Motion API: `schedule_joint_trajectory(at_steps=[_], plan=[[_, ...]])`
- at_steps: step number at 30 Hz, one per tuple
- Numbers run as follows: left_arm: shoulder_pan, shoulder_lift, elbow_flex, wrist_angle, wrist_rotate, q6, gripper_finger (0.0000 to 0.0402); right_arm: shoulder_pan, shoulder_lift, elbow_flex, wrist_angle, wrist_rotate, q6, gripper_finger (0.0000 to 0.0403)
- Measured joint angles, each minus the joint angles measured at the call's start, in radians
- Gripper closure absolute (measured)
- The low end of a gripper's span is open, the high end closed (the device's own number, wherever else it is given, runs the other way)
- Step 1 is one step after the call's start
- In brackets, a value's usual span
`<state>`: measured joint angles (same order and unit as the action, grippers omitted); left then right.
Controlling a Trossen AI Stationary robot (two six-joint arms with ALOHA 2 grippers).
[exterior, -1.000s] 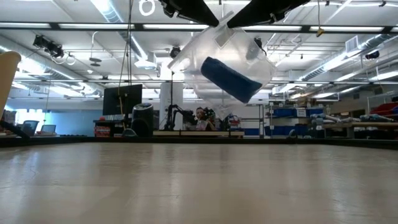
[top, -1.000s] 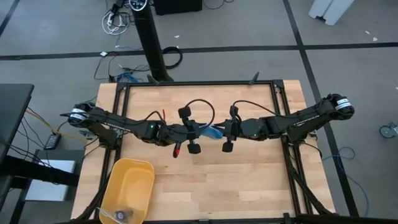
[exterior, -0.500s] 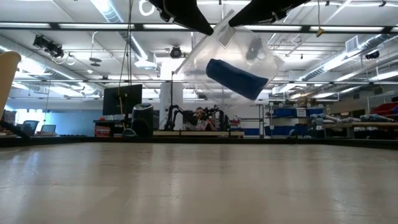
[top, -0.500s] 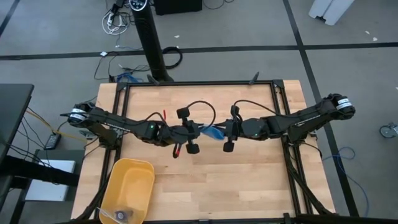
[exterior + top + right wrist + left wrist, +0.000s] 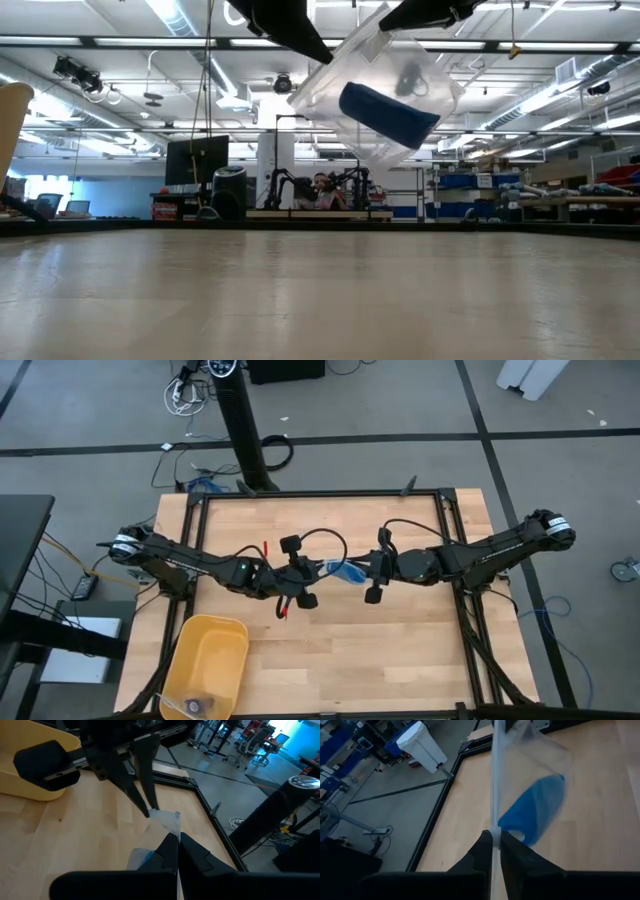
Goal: Roll bandage
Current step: Close the zip bag
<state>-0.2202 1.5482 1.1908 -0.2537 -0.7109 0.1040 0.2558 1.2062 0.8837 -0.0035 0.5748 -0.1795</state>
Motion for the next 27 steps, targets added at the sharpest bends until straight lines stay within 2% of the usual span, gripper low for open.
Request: schedule_joint_trajectory(at_steps=[27], plan=[[-0.021, 0.001, -0.001, -0.200, -0.014, -0.135, 0.0370, 0.012, -0.012, 0.000, -0.029, 0.020, -0.003, 0.0403]])
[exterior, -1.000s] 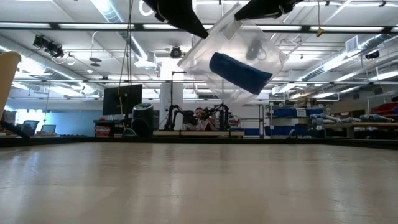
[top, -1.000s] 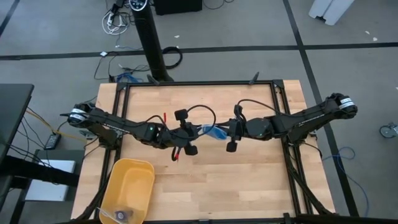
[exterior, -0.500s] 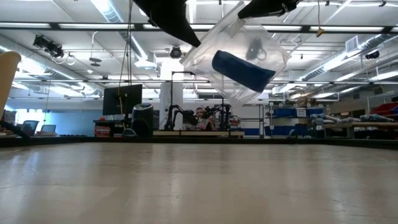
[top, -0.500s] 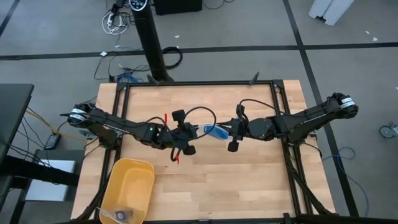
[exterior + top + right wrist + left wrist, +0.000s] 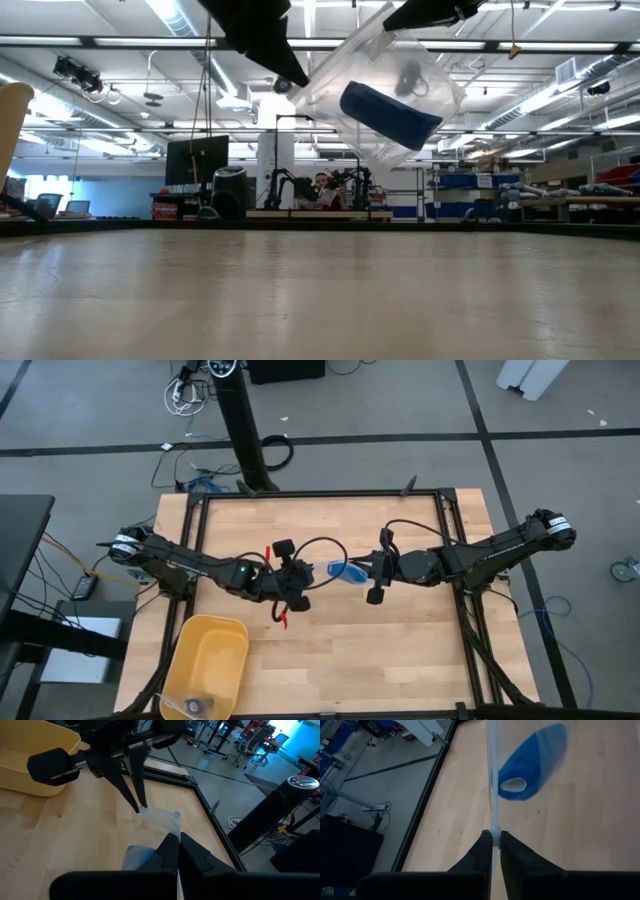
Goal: Roll bandage
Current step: Close the zip bag, then put the zip bag with blue bandage into the yellow bin
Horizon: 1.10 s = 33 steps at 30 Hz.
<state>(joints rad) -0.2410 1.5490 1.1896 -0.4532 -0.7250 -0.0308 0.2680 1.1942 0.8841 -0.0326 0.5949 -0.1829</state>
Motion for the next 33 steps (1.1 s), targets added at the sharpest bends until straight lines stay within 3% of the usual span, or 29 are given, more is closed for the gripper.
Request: schedule_joint_trajectory(at_steps=[24, 33], plan=[[-0.050, 0.000, 0.001, -0.096, -0.011, -0.080, 0.0370, 0.000, 0.002, 0.000, -0.032, -0.005, 0.004, 0.0400], [-0.050, 0.001, -0.003, -0.112, -0.003, -0.080, 0.0370, 0.007, -0.001, 0.003, -0.019, 0.007, 0.007, 0.0313]])
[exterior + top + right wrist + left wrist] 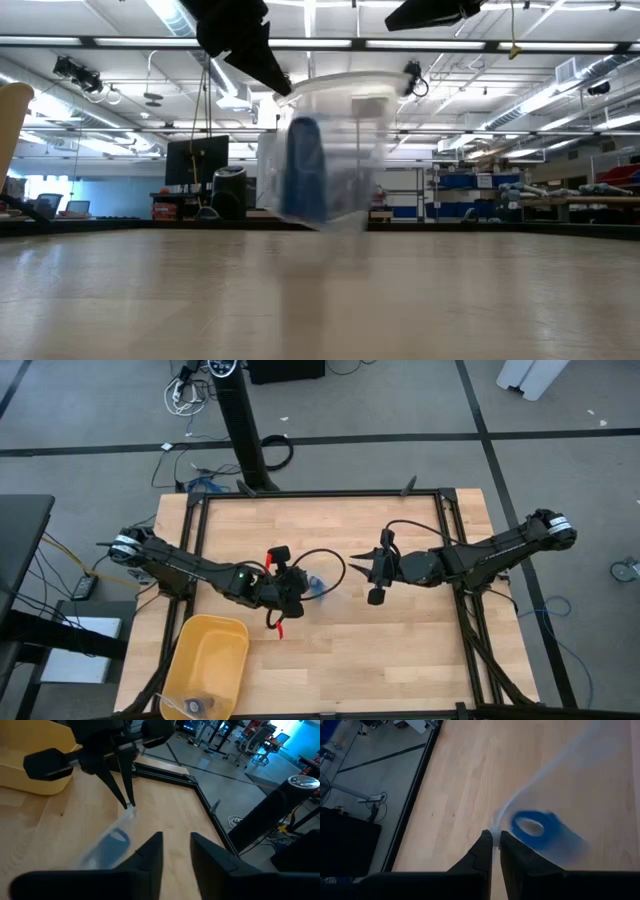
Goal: Roll bandage
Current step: Put the zip bag with blue bandage into the yellow bin
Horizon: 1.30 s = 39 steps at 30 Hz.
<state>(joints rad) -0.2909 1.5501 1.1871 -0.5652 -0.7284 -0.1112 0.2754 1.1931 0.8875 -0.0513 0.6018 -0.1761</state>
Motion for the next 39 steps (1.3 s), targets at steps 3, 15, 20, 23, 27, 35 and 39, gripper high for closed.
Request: schedule_joint_trajectory(at_steps=[3, 15, 20, 23, 27, 35, 39], plan=[[-0.001, 0.000, 0.000, 0.000, 0.000, 0.001, 0.0370, 0.011, -0.001, 0.000, -0.003, 0.022, 0.000, 0.0280], [-0.093, -0.073, 0.043, -0.158, 0.024, -0.055, 0.0370, 0.050, -0.066, -0.001, -0.085, 0.098, 0.030, 0.0237], [-0.173, -0.106, 0.167, -0.399, 0.084, -0.159, 0.0370, 0.050, -0.075, -0.002, -0.106, 0.098, 0.042, 0.0239], [-0.229, -0.105, 0.264, -0.575, 0.120, -0.239, 0.0370, 0.050, -0.075, -0.002, -0.111, 0.098, 0.043, 0.0239], [-0.297, -0.106, 0.396, -0.727, 0.152, -0.344, 0.0370, 0.050, -0.075, -0.002, -0.112, 0.097, 0.045, 0.0239], [-0.439, -0.106, 0.586, -0.879, 0.159, -0.605, 0.0374, 0.050, -0.075, -0.003, -0.112, 0.097, 0.045, 0.0239], [-0.498, -0.106, 0.600, -0.936, 0.201, -0.782, 0.0377, 0.050, -0.075, -0.003, -0.121, 0.096, 0.045, 0.0240]])
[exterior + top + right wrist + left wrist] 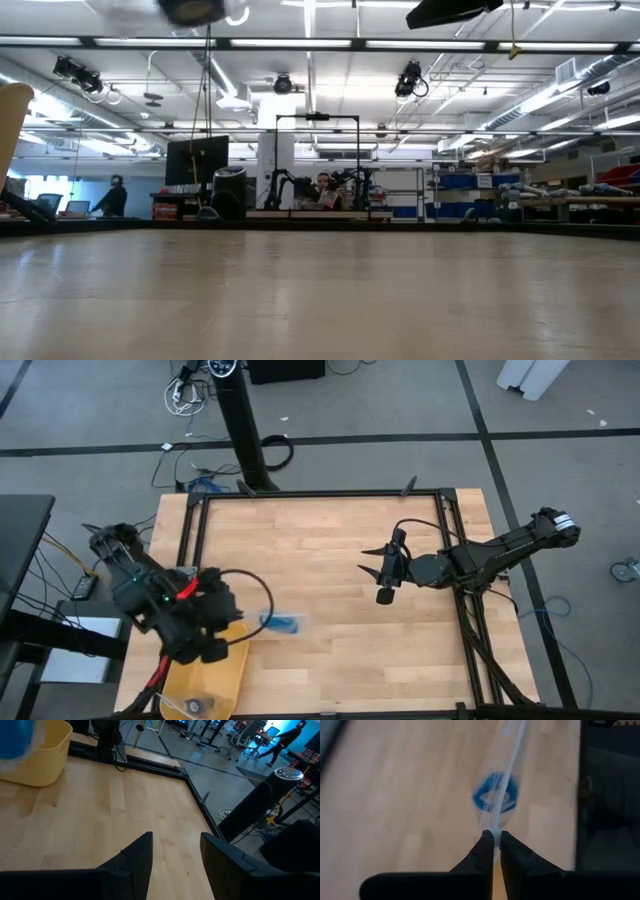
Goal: Roll bandage
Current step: Put the zip bag with blue bandage into the yellow bin
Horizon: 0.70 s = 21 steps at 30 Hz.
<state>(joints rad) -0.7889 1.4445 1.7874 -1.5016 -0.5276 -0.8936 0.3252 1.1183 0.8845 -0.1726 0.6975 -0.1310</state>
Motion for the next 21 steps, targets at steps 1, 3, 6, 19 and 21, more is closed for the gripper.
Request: schedule_joint_trajectory(at_steps=[1, 3, 6, 19, 21], plan=[[-0.017, 0.001, 0.000, -0.014, 0.020, -0.049, 0.0377, 0.000, 0.000, 0.000, -0.005, -0.001, 0.000, 0.0240], [-0.049, 0.010, 0.000, -0.038, 0.056, -0.129, 0.0377, 0.000, 0.000, 0.000, -0.007, -0.002, 0.000, 0.0240], [-0.092, 0.034, 0.000, -0.065, 0.102, -0.239, 0.0378, 0.000, 0.000, 0.000, -0.009, -0.002, 0.003, 0.0241], [-0.310, 0.154, -0.001, -0.067, 0.286, -0.623, 0.0378, -0.001, 0.000, 0.000, 0.031, -0.003, 0.012, 0.0241], [-0.340, 0.164, -0.001, -0.069, 0.327, -0.670, 0.0379, -0.001, 0.000, 0.000, 0.032, -0.003, 0.026, 0.0241]])
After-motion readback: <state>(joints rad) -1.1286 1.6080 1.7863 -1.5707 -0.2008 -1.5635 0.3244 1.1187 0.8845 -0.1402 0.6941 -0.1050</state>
